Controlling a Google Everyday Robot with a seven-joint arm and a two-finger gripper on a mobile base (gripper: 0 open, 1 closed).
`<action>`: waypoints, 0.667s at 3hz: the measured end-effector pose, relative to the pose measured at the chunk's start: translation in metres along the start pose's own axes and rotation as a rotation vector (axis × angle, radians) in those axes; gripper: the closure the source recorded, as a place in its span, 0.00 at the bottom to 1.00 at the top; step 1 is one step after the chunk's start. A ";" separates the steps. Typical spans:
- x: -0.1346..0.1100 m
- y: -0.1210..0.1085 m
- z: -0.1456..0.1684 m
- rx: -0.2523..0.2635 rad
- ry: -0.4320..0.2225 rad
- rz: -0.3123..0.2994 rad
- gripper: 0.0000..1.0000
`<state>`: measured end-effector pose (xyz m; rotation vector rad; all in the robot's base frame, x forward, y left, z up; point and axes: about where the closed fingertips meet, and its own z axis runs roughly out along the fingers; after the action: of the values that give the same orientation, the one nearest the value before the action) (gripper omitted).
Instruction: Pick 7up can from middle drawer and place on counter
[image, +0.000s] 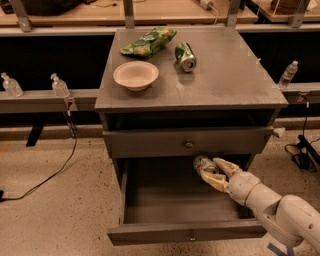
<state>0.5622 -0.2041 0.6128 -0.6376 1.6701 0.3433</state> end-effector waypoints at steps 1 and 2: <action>-0.025 0.006 -0.012 -0.005 -0.051 -0.048 1.00; -0.062 -0.003 -0.023 0.028 -0.098 -0.161 1.00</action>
Offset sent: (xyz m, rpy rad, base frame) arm -0.0127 -0.0103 0.1138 -0.1608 -0.3064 0.0084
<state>0.5516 -0.2055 0.6784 -0.7183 1.5167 0.2319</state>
